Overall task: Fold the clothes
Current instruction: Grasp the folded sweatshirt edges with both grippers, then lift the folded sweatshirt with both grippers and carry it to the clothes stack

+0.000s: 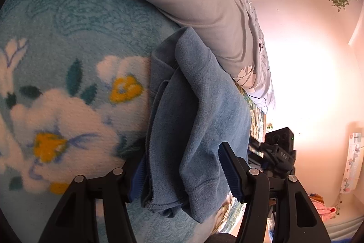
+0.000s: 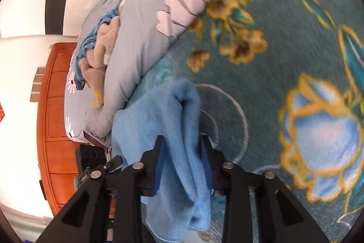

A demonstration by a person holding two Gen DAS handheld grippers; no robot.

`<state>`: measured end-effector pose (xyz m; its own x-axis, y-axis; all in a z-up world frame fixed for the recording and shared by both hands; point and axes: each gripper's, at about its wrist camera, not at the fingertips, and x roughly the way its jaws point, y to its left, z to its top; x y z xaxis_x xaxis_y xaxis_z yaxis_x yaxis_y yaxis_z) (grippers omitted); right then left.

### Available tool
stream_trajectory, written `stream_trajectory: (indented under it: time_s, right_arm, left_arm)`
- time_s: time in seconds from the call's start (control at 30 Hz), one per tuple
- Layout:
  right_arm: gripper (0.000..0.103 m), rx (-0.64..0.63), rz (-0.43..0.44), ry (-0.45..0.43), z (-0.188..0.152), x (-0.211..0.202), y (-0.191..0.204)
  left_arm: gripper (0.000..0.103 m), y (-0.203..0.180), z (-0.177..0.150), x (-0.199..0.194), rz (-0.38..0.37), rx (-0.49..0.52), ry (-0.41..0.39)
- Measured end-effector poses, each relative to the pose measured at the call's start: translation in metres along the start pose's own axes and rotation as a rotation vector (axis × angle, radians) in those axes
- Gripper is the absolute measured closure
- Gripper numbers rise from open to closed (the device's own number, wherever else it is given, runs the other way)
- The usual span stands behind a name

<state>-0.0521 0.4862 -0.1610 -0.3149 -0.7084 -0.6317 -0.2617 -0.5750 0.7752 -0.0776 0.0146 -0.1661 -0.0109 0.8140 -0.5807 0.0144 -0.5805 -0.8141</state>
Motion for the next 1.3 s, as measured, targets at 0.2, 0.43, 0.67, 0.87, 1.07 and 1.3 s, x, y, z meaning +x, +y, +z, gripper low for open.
stream_trajectory:
  time_s: [0.2,0.43,0.67,0.87,1.07,1.3]
  right_arm:
    - [0.064,0.034,0.034,-0.016,-0.016,0.008,-0.002]
    - [0.065,0.064,0.029,-0.040,-0.020,0.014,0.006]
    - [0.085,0.063,-0.031,-0.054,-0.022,0.004,0.021]
    - [0.088,0.047,-0.045,-0.065,-0.031,-0.008,0.042]
    - [0.090,0.019,-0.050,-0.077,-0.053,-0.031,0.063]
    - [0.090,-0.034,-0.024,-0.090,-0.085,-0.052,0.098]
  left_arm:
    - [0.039,-0.008,-0.004,0.001,-0.015,0.013,0.010]
    - [0.040,-0.021,-0.003,0.017,-0.002,0.023,0.014]
    - [0.071,-0.009,-0.007,0.017,-0.007,-0.067,-0.037]
    - [0.081,-0.017,-0.023,0.009,0.016,-0.089,-0.073]
    - [0.082,-0.040,-0.047,-0.014,0.017,-0.045,-0.079]
    - [0.082,-0.067,-0.077,-0.057,-0.004,0.001,-0.135]
